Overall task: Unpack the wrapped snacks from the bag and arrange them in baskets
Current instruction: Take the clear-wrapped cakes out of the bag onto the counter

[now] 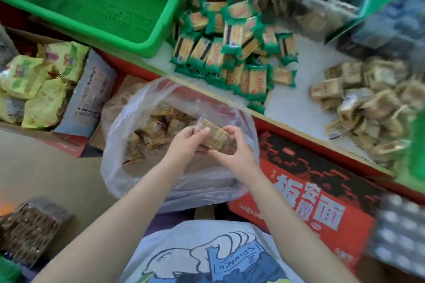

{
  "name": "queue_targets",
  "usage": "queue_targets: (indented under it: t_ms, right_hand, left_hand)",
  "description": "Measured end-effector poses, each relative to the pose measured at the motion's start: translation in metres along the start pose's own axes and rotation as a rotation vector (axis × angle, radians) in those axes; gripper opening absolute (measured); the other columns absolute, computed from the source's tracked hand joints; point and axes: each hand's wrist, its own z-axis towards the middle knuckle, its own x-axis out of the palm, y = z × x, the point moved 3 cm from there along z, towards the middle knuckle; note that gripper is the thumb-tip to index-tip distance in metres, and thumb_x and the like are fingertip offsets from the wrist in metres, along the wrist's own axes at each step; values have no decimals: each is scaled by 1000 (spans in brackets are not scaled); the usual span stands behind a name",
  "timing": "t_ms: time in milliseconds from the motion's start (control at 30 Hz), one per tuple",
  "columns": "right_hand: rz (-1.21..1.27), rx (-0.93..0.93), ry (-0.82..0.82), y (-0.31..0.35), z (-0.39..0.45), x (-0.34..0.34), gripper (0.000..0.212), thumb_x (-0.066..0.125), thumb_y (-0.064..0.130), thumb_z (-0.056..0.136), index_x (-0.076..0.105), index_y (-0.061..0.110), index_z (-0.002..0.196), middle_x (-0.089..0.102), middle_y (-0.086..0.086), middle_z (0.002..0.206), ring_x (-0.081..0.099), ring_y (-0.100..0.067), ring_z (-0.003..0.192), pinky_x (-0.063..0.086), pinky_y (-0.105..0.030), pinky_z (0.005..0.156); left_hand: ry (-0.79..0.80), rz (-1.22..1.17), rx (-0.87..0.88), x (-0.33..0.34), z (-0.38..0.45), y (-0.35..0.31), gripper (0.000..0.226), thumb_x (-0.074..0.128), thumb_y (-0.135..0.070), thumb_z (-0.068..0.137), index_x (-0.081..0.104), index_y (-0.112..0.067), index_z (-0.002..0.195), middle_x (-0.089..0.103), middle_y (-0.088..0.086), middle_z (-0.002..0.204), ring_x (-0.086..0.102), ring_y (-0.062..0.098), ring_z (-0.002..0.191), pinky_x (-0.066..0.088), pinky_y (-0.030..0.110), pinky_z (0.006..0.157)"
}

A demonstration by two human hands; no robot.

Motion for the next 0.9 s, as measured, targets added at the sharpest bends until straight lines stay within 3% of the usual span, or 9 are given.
queue_targets:
  t_ms: [67,200,267,300,367,433,567,667,900]
  right_hand:
    - [152,47,-81,-2,-16,-51,45,81,30,84,52,30,118,62,6,111,62,-4,98,46,-9,74]
    - [458,141,-225,-30,-43,-158,35,70,40,88,60,13,107,67,-16,97,64,-35,86,54,-46,68]
    - [519,185,-242,-44,-55,-204,28,68,32,93,60,11,110,67,-12,96,65,-33,82,48,-39,59]
    - [495,213,-280,-51,-59,-227,24,68,31,95,61,13,109,68,-8,94,66,-27,76,46,-36,58]
    - [415,259,-431,-62,-63,-273,21,68,31,95,60,15,107,68,-5,87,63,-16,60,44,-30,54]
    - [465,229,-554,-71,-59,-310,23,67,26,95,57,13,111,70,-6,92,64,-14,60,48,-28,54]
    - [824,-1,-601,-76,-30,-355,32,63,9,97,51,16,126,70,-17,118,70,-26,88,59,-34,76]
    - [1095,-50,-629,-82,-12,-365,45,53,-4,98,48,14,139,67,-16,125,71,-28,106,58,-36,92]
    - [1280,66,-681,-91,-31,-315,24,48,-8,99,49,4,120,66,-25,108,74,-32,96,61,-34,80]
  left_hand:
    - [86,87,44,52,6,-15,24,62,-26,98,67,-4,107,74,13,86,70,23,72,59,28,59]
    - [252,338,115,169,22,-34,54,76,-49,79,70,3,88,65,8,77,63,13,66,53,24,60]
    - [280,372,140,225,30,-38,48,73,-62,74,73,-14,71,66,2,72,65,14,68,55,29,72]
    - [256,368,154,247,36,-35,48,67,-64,79,75,-17,75,70,2,77,69,21,80,56,37,83]
    - [168,596,277,282,52,-26,41,53,-52,97,72,-17,107,69,8,112,62,28,113,46,44,102]
    - [120,919,444,298,64,-7,45,47,-46,101,58,-18,135,55,7,139,50,26,130,36,43,111]
    - [140,1278,550,296,78,36,58,37,-50,101,48,-15,146,49,5,150,35,24,143,20,42,119]
    - [147,1322,576,292,77,45,55,39,-46,104,43,-17,150,41,5,156,24,23,149,13,43,123]
    - [213,1275,571,292,73,39,54,42,-43,104,42,-16,151,33,5,161,18,22,152,12,41,124]
